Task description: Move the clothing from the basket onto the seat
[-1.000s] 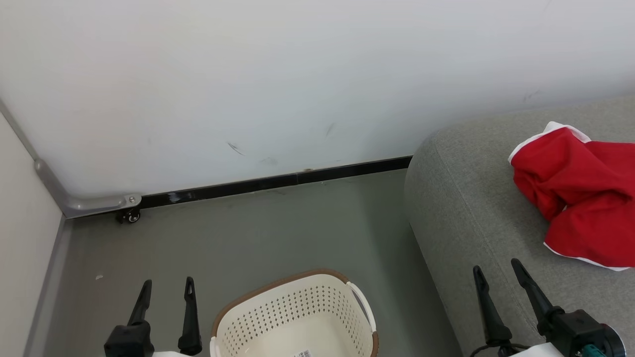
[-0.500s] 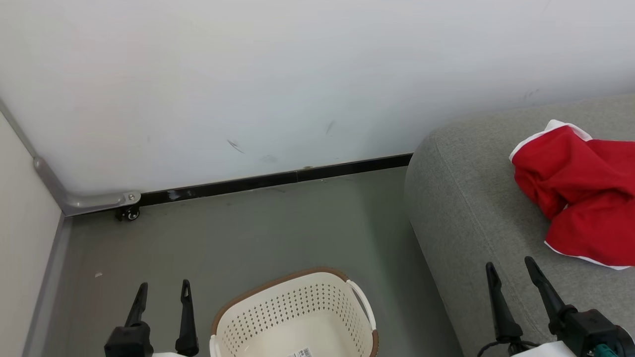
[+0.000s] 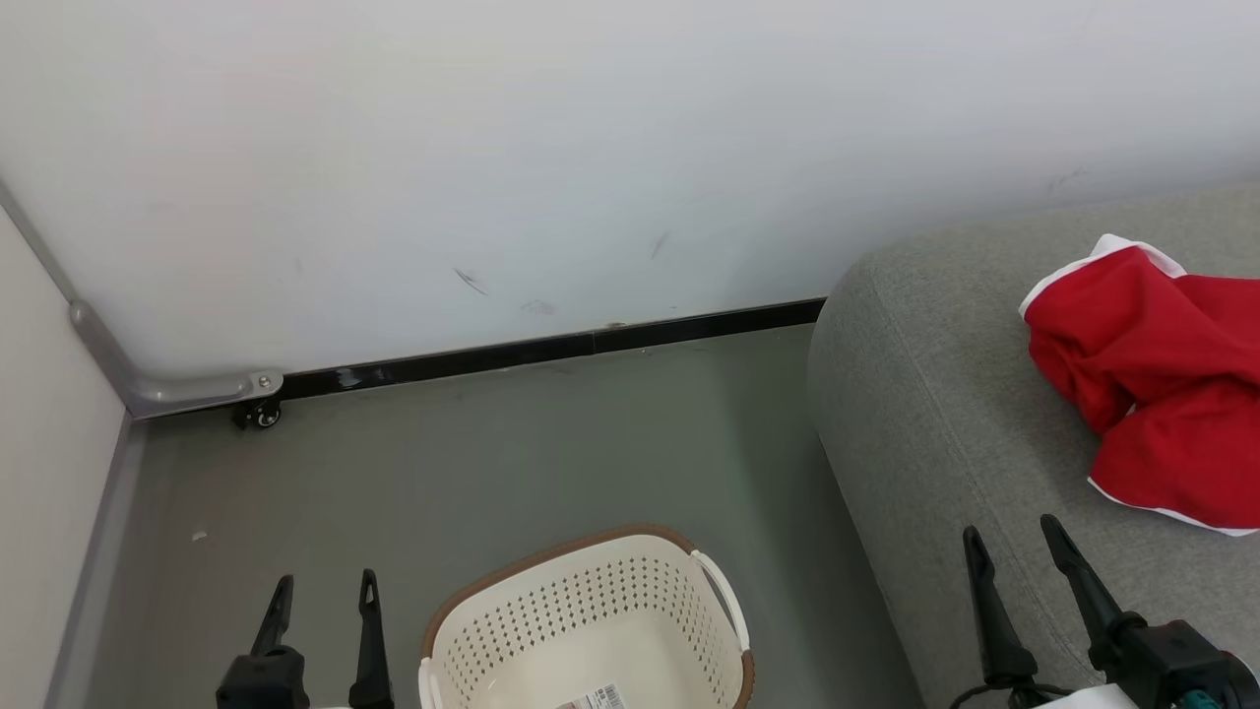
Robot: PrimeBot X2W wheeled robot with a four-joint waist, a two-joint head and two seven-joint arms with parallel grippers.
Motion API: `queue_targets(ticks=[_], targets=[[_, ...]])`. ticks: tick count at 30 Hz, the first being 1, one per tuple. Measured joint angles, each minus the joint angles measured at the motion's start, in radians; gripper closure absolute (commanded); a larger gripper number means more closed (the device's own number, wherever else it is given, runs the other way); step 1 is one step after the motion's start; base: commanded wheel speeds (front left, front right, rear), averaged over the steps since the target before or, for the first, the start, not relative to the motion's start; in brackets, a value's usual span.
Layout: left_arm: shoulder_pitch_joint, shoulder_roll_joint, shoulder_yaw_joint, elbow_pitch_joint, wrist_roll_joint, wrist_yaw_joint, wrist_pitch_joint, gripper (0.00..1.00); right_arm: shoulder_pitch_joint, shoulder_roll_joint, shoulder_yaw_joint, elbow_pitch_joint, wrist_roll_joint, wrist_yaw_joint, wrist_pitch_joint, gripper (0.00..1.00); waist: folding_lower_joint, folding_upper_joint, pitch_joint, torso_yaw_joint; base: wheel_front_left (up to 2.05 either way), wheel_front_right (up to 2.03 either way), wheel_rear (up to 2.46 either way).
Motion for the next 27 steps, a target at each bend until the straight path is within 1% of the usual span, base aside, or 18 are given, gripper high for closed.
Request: queue_targets(ticks=[7, 9, 10, 15, 18, 23, 27], targets=[[-0.001, 0.002, 0.0, 0.007, 0.0, 0.002, 0.0, 0.0, 0.0, 0.0, 0.001, -0.003, 0.008, 0.0, 0.0, 0.0, 0.0, 0.0, 0.006, 0.001, 0.0, 0.0, 0.0], [-0.003, 0.003, 0.001, 0.01, 0.0, 0.002, 0.0, 0.04, 0.0, 0.0, 0.002, -0.004, 0.008, 0.0, 0.0, 0.0, 0.0, 0.0, 0.008, 0.001, 0.0, 0.0, 0.0], [-0.004, 0.004, 0.002, 0.01, 0.0, 0.002, 0.0, 1.0, 0.0, 0.0, 0.002, -0.005, 0.008, 0.0, 0.0, 1.0, 0.0, 0.0, 0.009, 0.001, 0.0, 0.0, 0.0], [0.018, -0.012, 0.0, 0.057, -0.003, -0.002, 0.003, 1.0, 0.018, 0.007, 0.002, 0.038, 0.009, 0.0, 0.0, 1.0, 0.0, 0.0, 0.009, 0.001, 0.0, 0.0, 0.0], [0.014, -0.012, 0.021, 0.071, -0.023, -0.01, 0.017, 1.0, 0.017, 0.008, 0.002, 0.04, 0.027, 0.0, 0.0, 1.0, 0.0, 0.0, 0.009, 0.001, 0.0, 0.0, 0.0], [-0.011, -0.012, 0.068, 0.102, -0.081, -0.019, 0.053, 1.0, 0.015, 0.008, -0.002, 0.041, 0.085, 0.0, 0.013, 1.0, 0.0, 0.0, 0.01, 0.002, 0.0, 0.0, 0.0], [-0.034, -0.012, 0.088, 0.109, -0.143, -0.036, 0.082, 1.0, 0.012, 0.008, -0.011, 0.051, 0.149, 0.0, 0.037, 1.0, 0.0, 0.0, 0.011, 0.003, 0.0, 0.0, 0.0]])
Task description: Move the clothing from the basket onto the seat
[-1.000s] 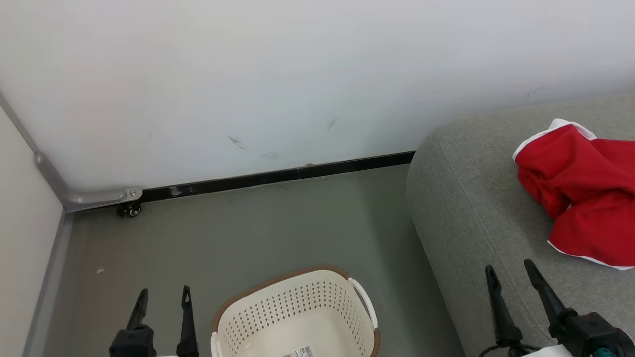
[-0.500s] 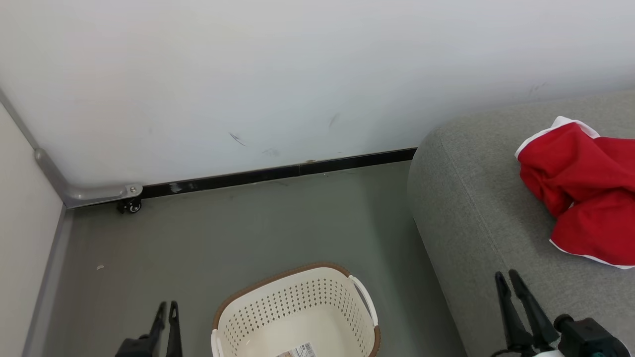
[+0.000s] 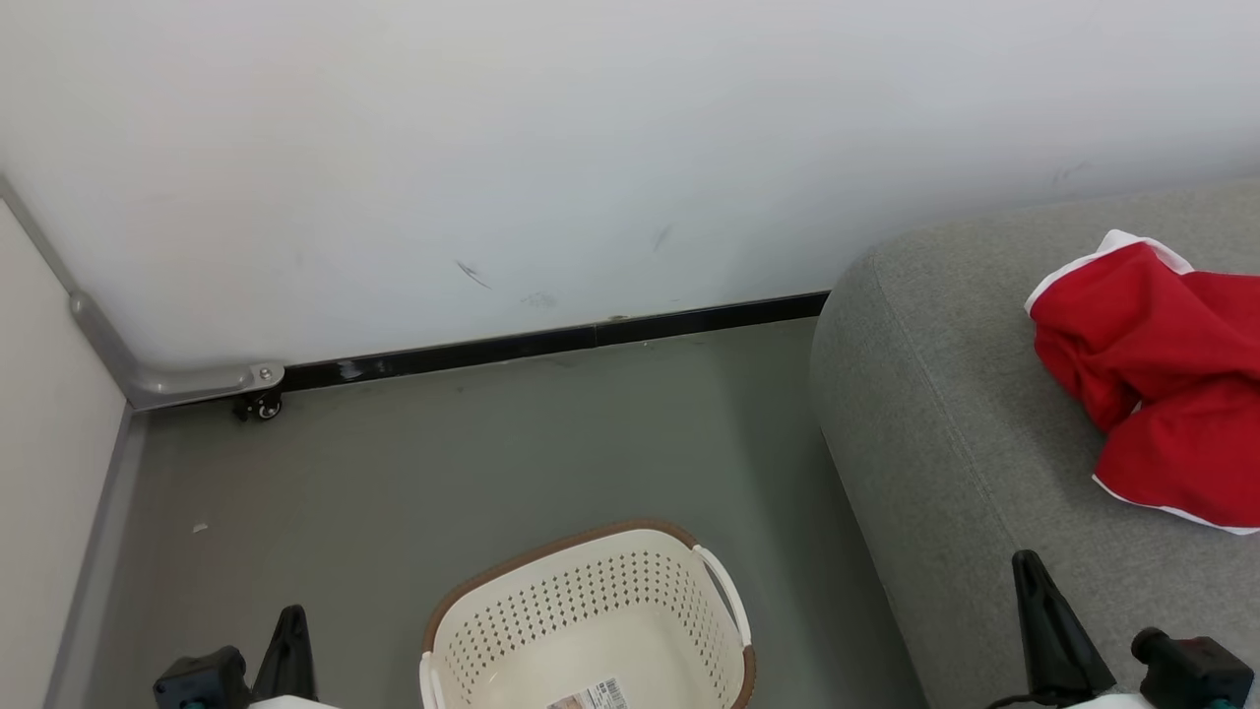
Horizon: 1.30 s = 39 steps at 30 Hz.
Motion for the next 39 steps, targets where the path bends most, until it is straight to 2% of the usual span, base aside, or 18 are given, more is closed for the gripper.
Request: queue_targets(ticks=[9, 23, 26, 33, 39], targets=[[-0.02, -0.002, 0.03, 0.013, -0.137, -0.027, 0.058, 1.0, -0.035, 0.001, -0.019, 0.015, 0.195, 0.0, 0.038, 1.0, 0.0013, 0.0, 0.005, 0.008, 0.0, 0.0, 0.0], [-0.038, -0.005, 0.067, 0.009, -0.368, -0.071, 0.136, 1.0, -0.041, 0.001, -0.026, 0.014, 0.419, 0.0, 0.093, 1.0, 0.0151, 0.0, 0.005, 0.018, 0.0, 0.0, 0.0], [-0.038, -0.006, 0.073, 0.006, -0.413, -0.084, 0.144, 1.0, -0.042, 0.001, -0.027, 0.013, 0.464, 0.0, 0.105, 1.0, 0.0166, 0.0, 0.004, 0.02, 0.0, 0.0, 0.0], [-0.041, -0.007, 0.081, -0.007, -0.523, -0.105, 0.168, 1.0, -0.059, 0.001, -0.031, 0.014, 0.572, 0.0, 0.129, 1.0, 0.0173, 0.0, 0.004, 0.024, 0.0, 0.0, 0.0], [-0.042, -0.008, 0.085, -0.014, -0.618, -0.118, 0.187, 1.0, -0.074, 0.0, -0.035, 0.013, 0.663, 0.0, 0.149, 1.0, 0.0135, 0.0, 0.009, 0.028, 0.0, 0.0, 0.0]])
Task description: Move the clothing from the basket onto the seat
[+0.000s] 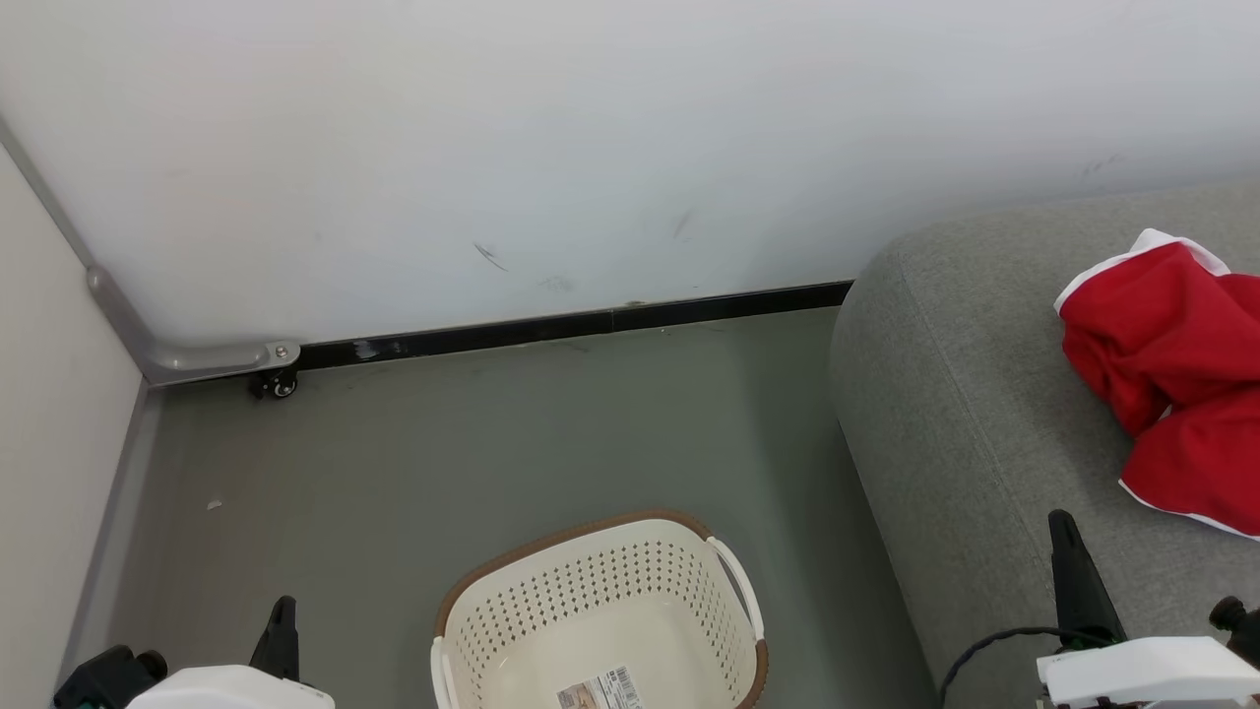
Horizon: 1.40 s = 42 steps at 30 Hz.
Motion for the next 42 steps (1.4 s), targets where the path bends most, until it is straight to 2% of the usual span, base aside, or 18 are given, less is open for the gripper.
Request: queue_targets(ticks=[10, 15, 42], targets=[[-0.016, -0.002, 0.004, -0.014, -0.155, -0.038, 0.024, 1.0, -0.009, 0.0, -0.013, 0.001, 0.154, 0.0, 0.033, 1.0, -0.0087, 0.0, 0.013, 0.006, 0.0, 0.0, 0.0], [-0.016, -0.003, 0.007, -0.026, -0.232, -0.051, 0.033, 1.0, -0.025, 0.0, -0.019, 0.003, 0.231, 0.0, 0.046, 1.0, -0.0111, 0.0, 0.02, 0.008, 0.0, 0.0, 0.0], [-0.036, -0.016, 0.03, -0.068, -0.635, -0.13, 0.098, 1.0, -0.09, -0.002, -0.033, 0.005, 0.632, 0.0, 0.132, 1.0, -0.0128, 0.0, 0.041, 0.023, 0.0, 0.0, 0.0]])
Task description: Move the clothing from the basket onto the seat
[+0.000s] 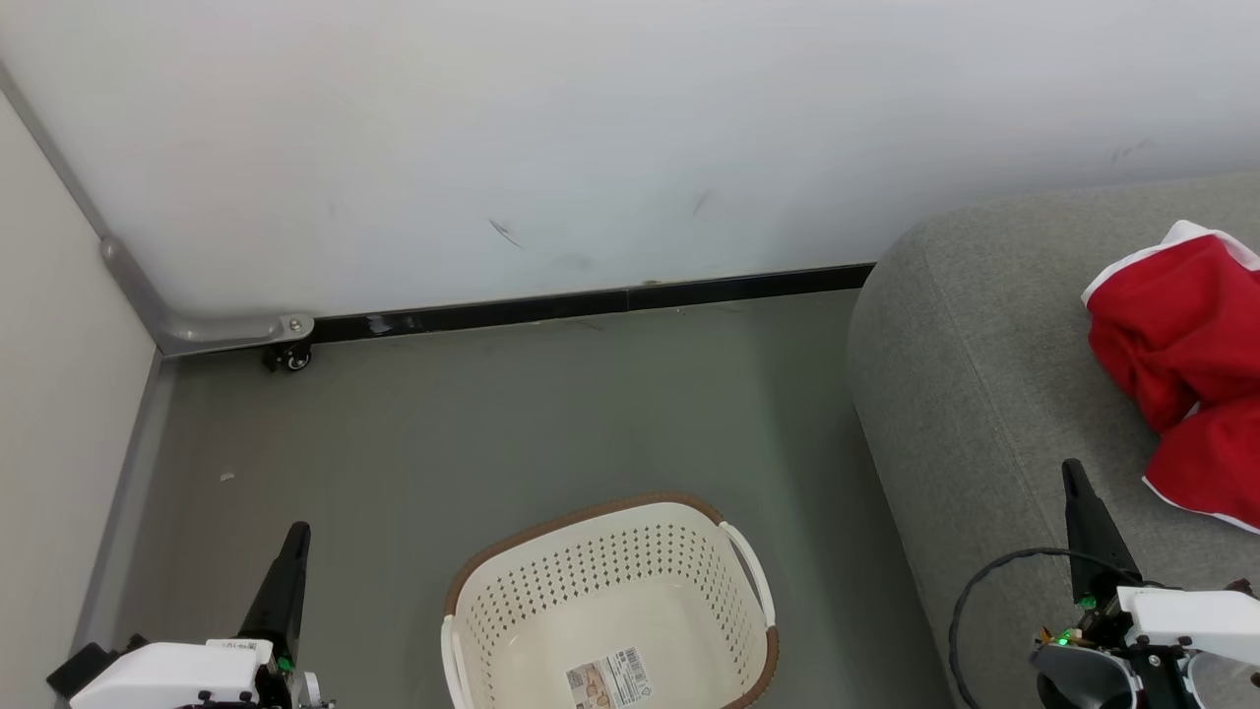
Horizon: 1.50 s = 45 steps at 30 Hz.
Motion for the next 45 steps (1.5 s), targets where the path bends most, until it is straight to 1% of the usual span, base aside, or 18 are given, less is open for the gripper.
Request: queue_targets(ticks=[6, 10, 45], targets=[[-0.001, -0.003, 0.005, -0.008, -0.088, -0.021, 0.014, 1.0, -0.002, 0.0, -0.005, 0.0, 0.094, 0.0, 0.02, 1.0, 0.0, 0.0, 0.004, 0.003, 0.0, 0.0, 0.0], [-0.004, -0.003, 0.005, -0.013, -0.108, -0.022, 0.014, 1.0, -0.002, 0.0, -0.008, 0.0, 0.105, 0.0, 0.02, 1.0, -0.0001, 0.0, 0.004, 0.003, 0.0, 0.0, 0.0], [-0.004, -0.003, -0.008, -0.031, -0.109, -0.025, 0.008, 1.0, -0.002, 0.0, -0.01, 0.0, 0.105, 0.0, 0.02, 1.0, -0.0004, 0.0, 0.004, 0.003, 0.0, 0.0, 0.0]])
